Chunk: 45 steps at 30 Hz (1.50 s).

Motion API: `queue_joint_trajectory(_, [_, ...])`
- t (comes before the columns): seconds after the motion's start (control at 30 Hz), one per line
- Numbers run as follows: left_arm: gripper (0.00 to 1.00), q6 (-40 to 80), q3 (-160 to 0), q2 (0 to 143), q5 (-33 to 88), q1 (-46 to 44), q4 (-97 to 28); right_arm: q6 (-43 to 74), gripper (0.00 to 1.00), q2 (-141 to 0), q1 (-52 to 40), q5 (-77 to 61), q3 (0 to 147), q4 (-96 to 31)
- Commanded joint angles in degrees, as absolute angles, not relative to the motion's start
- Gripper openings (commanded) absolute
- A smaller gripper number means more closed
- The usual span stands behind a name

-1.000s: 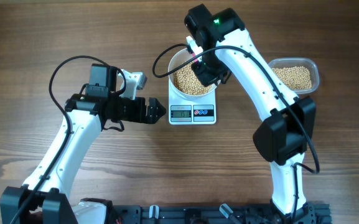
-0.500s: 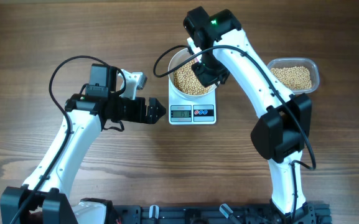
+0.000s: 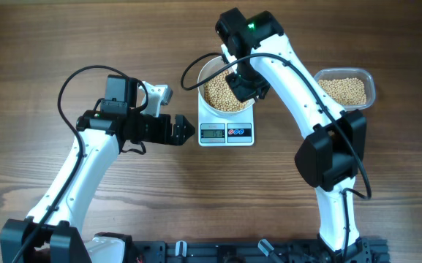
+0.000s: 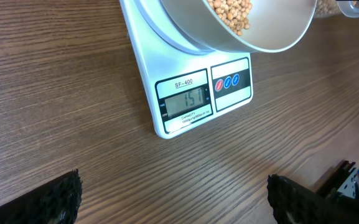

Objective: Scoop item into bowl and weigh 150g on scale

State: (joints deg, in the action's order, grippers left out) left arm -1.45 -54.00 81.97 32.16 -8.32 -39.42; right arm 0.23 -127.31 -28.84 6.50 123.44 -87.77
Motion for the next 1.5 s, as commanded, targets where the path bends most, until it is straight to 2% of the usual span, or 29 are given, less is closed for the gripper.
queue_joint_trajectory(0.0, [1.00, -2.6, -55.1, 82.2, 31.8, -8.5, -39.2, 1.5, 0.04, -128.2, -29.1, 7.5, 123.2, -87.9])
queue_joint_trajectory(1.47, [1.00, -2.6, -55.1, 82.2, 31.8, -8.5, -39.2, 0.0, 0.04, -128.2, -29.1, 2.4, 123.2, -89.1])
